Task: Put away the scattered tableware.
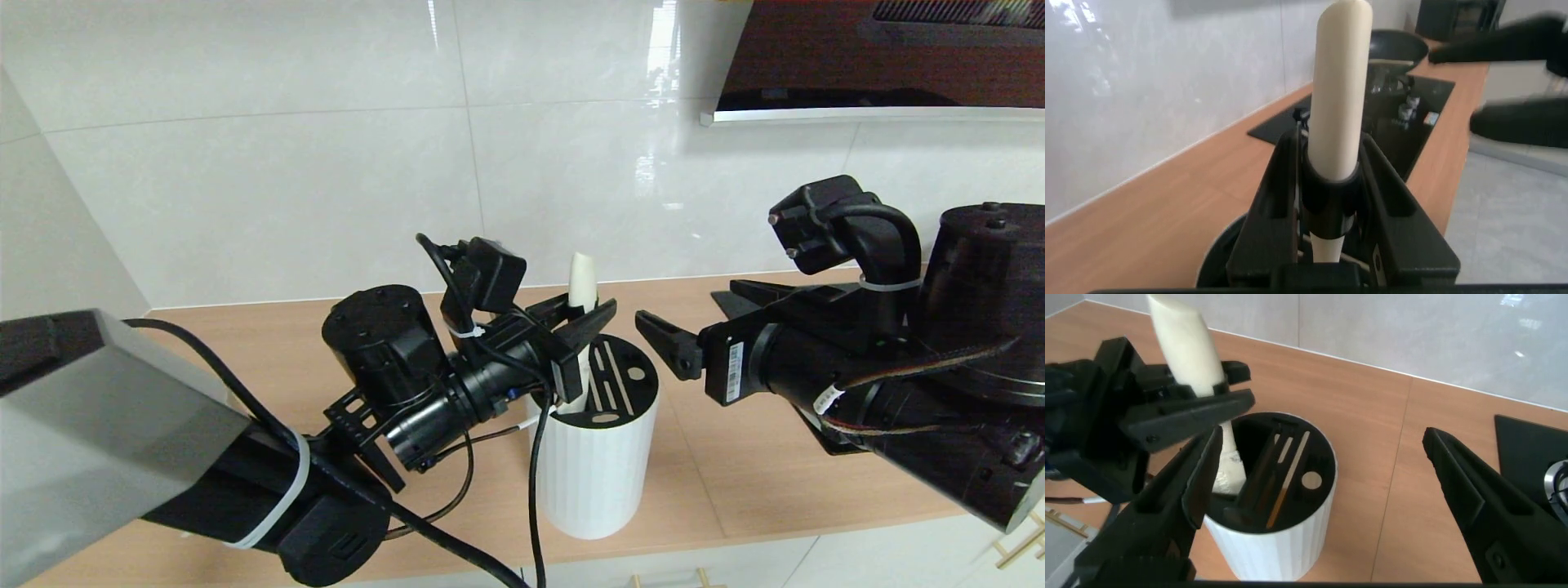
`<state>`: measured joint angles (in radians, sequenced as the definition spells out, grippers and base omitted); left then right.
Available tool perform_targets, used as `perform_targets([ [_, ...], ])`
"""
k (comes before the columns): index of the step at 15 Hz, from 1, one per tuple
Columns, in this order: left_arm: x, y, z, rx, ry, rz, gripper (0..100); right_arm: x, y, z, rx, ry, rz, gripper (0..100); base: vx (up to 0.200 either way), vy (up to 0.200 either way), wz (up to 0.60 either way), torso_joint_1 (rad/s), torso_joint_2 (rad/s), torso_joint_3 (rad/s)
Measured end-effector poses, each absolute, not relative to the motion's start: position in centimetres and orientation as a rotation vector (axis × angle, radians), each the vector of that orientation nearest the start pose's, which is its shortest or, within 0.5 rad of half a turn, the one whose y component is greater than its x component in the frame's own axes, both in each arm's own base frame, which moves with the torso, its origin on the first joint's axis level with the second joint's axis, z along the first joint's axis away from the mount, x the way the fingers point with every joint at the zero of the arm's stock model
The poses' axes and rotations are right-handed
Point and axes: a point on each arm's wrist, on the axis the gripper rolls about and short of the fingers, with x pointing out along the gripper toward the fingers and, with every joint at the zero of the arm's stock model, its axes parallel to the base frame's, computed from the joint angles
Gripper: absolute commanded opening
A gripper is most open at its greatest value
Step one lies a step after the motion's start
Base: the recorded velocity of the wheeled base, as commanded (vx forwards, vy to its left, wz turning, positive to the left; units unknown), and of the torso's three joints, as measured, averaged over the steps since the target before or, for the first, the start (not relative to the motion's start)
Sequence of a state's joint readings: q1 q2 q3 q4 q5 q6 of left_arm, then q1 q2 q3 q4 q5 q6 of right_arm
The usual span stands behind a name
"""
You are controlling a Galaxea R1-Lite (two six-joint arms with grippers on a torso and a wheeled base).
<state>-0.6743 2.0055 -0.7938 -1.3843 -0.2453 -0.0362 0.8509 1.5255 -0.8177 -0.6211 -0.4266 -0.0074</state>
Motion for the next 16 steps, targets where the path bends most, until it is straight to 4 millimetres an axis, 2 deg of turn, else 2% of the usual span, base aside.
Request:
perform_targets([
  [4,28.2,-23.3,13.7,-0.064,-0.123,-0.921,0,18.4,19.5,23.4,-0.067,0.069,0.425,100,0.000,0.000,0.00,0.000,0.00,0.000],
  [7,28.3,-23.3,13.5,-0.063,-0.116,-0.919,0,18.4,19.5,23.4,-0.068,0.069,0.424,100,0.000,0.000,0.00,0.000,0.00,0.000],
  [16,27.0,-22.2,17.0,-0.087,-0.210,-0.894,0,18.4,19.6,23.4,-0.069,0.069,0.423,100,0.000,0.000,0.00,0.000,0.00,0.000],
])
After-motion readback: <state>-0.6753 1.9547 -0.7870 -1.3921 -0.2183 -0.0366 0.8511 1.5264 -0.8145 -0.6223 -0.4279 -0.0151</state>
